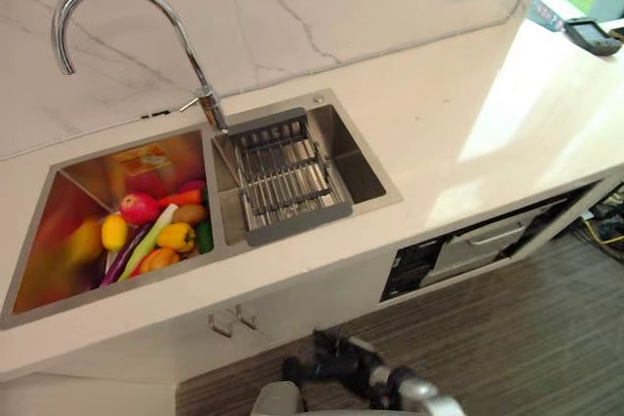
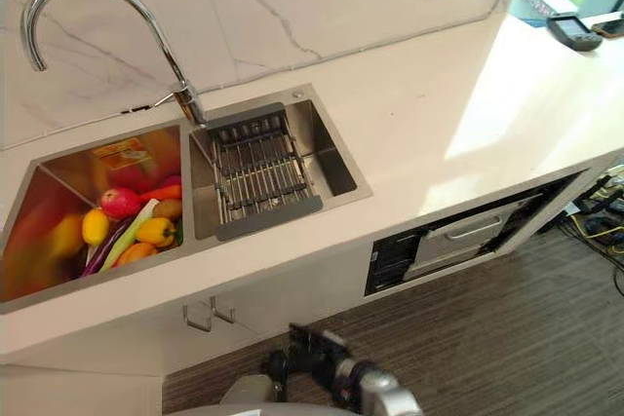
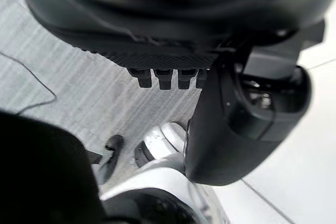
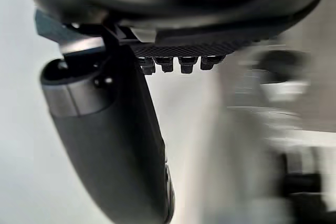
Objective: Walk over to the sink, pick up the cup, carry it to the dishwasher, place the cup inside the dishwasher, then close the dishwasher door
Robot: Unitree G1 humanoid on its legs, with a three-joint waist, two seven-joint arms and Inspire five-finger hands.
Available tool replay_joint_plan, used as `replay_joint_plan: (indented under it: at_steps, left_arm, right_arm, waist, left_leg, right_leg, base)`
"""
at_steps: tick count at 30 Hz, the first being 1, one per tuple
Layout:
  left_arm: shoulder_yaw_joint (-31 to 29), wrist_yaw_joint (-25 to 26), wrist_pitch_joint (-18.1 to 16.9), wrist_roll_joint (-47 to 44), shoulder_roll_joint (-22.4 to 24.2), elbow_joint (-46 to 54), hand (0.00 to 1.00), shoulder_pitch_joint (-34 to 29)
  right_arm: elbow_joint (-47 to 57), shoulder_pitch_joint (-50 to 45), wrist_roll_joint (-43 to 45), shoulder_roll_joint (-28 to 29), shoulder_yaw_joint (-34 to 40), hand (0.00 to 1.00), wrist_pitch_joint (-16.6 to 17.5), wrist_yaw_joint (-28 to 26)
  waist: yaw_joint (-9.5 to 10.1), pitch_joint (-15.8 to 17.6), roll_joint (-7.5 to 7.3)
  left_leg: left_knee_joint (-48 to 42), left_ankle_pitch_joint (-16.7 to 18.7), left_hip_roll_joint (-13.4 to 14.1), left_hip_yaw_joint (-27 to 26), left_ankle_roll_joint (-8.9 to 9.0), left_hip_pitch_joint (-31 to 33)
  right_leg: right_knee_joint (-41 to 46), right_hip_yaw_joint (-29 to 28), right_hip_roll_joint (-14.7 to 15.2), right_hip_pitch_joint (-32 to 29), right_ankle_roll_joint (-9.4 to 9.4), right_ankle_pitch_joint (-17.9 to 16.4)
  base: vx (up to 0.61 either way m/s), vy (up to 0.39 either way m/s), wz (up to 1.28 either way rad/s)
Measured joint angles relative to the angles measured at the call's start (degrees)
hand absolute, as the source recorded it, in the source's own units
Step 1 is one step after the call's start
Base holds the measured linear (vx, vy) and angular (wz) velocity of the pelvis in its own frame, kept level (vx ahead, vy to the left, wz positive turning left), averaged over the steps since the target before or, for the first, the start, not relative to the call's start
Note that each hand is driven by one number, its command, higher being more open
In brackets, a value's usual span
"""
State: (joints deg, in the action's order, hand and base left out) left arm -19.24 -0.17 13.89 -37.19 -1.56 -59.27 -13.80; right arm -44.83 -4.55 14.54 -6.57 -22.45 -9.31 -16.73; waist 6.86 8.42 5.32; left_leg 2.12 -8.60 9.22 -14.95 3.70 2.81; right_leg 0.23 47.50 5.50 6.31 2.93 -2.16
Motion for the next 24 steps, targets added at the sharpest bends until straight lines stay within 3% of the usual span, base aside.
replay_joint_plan:
  at_steps: [4, 8, 12, 13, 14, 15, 17, 19, 20, 22, 23, 24]
  left_arm:
    - [3.9, -0.5, -3.6, -2.0, -1.4, 0.8, 1.00, 3.6]
    - [6.5, -2.2, -5.1, 0.8, -3.1, 2.1, 1.00, 6.4]
    - [8.6, -4.4, -4.6, 0.4, -4.0, 2.4, 1.00, 5.9]
    - [9.5, -5.3, -4.1, 0.5, -4.4, 2.7, 1.00, 5.6]
    - [10.1, -6.4, -4.0, 0.9, -5.0, 2.9, 1.00, 5.4]
    - [10.1, -6.8, -4.0, 1.3, -5.3, 3.0, 1.00, 5.4]
    - [10.8, -7.2, -4.1, 3.5, -6.0, 3.0, 1.00, 5.8]
    - [10.8, -7.6, -3.7, 4.3, -6.4, 2.7, 1.00, 6.0]
    - [10.8, -7.8, -3.1, 4.8, -6.5, 2.7, 1.00, 6.1]
    - [10.8, -8.3, -2.0, 5.2, -7.1, 2.7, 1.00, 6.4]
    - [10.7, -8.5, -1.6, 5.2, -7.4, 2.4, 1.00, 6.5]
    - [10.7, -8.5, -1.6, 5.2, -6.6, 1.7, 1.00, 7.0]
  right_arm:
    - [-10.0, 1.7, -6.5, -0.3, 12.6, 1.00, 5.0, 7.2]
    - [-12.8, 1.5, -10.3, -2.3, 16.9, 1.00, 8.7, 11.1]
    - [-14.2, -0.5, -11.5, -2.6, 25.7, 1.00, 9.6, 13.6]
    - [-14.5, -0.4, -11.5, -2.6, 27.5, 1.00, 9.6, 13.8]
    - [-14.6, -0.5, -11.4, -2.3, 28.5, 1.00, 9.6, 14.0]
    - [-14.5, -0.5, -11.3, -2.2, 28.8, 1.00, 9.6, 14.1]
    - [-14.5, -0.5, -9.0, -1.3, 30.0, 1.00, 9.1, 14.4]
    - [-14.4, 0.2, -7.3, 0.4, 31.1, 1.00, 8.9, 14.7]
    - [-14.3, 0.4, -7.2, 0.9, 31.0, 1.00, 9.1, 15.0]
    - [-14.6, 0.8, -7.0, 1.3, 31.0, 1.00, 8.7, 14.9]
    - [-15.4, 1.4, -6.6, 1.6, 31.0, 1.00, 8.3, 14.9]
    - [-16.5, 2.8, -5.5, 1.5, 31.0, 1.00, 7.6, 14.7]
  waist:
    - [-0.21, -0.4, -2.14]
    - [-1.61, -0.5, -4.71]
    - [-2.84, -0.2, -5.42]
    - [-3.00, -0.2, -5.43]
    - [-3.05, 0.0, -5.70]
    - [-3.22, 0.3, -5.84]
    - [-3.95, 0.4, -5.72]
    - [-4.44, 0.4, -5.68]
    - [-4.87, 0.4, -5.79]
    - [-4.72, 0.3, -7.06]
    - [-4.34, 0.2, -8.01]
    - [-4.34, 0.3, -6.57]
  left_leg:
    - [1.9, 0.2, -1.9, -1.1, -0.16, -2.4]
    - [2.8, 0.8, -3.0, -2.2, -0.70, -3.3]
    - [3.1, 3.4, -5.6, -0.8, -1.92, -4.1]
    - [3.1, 3.6, -6.4, 0.7, -2.28, -4.5]
    - [3.1, 3.9, -7.1, 3.1, -2.97, -5.6]
    - [3.1, 3.9, -7.2, 4.4, -3.43, -6.2]
    - [2.6, 4.0, -6.3, 8.8, -3.77, -6.5]
    - [2.5, 4.0, -5.9, 11.4, -3.68, -6.8]
    - [2.5, 3.8, -6.4, 12.5, -3.43, -6.9]
    - [2.4, 3.5, -7.9, 13.4, -2.62, -7.0]
    - [2.4, 3.6, -8.6, 13.5, -2.19, -7.0]
    - [2.3, 3.8, -7.4, 13.3, -1.45, -6.1]
  right_leg:
    - [0.9, -0.6, 2.1, 0.8, 0.52, 0.7]
    - [3.9, -2.0, 4.4, -0.5, 1.47, -0.4]
    - [19.3, -3.6, 12.1, -3.9, 3.18, -4.1]
    - [27.3, -7.0, 15.2, -6.1, 2.02, -3.7]
    - [34.5, -12.1, 17.2, -8.4, -0.50, -2.1]
    - [37.5, -14.5, 17.8, -9.5, -1.68, -1.4]
    - [35.9, -19.6, 14.8, -10.4, 0.89, -6.3]
    - [31.7, -23.5, 11.7, -11.1, 1.83, -7.6]
    - [28.8, -25.1, 10.9, -10.9, 2.23, -7.3]
    - [22.3, -25.4, 10.6, -10.0, 2.76, -2.4]
    - [18.8, -25.0, 10.8, -8.7, 3.49, -3.3]
    - [13.5, -24.7, 8.6, -7.1, 3.33, -2.7]
  base:
    - [0.12, 0.111, -0.05]
    - [0.07, 0.094, -0.16]
    - [0.06, 0.108, 0.20]
    - [0.08, 0.194, 0.81]
    - [0.08, 0.163, 0.80]
    - [0.10, 0.089, 0.86]
    - [0.13, 0.019, 1.01]
    - [0.10, -0.014, 0.87]
    - [0.10, -0.089, 0.72]
    - [0.11, -0.162, 0.41]
    - [0.10, -0.204, 0.04]
    - [0.08, -0.166, -0.02]
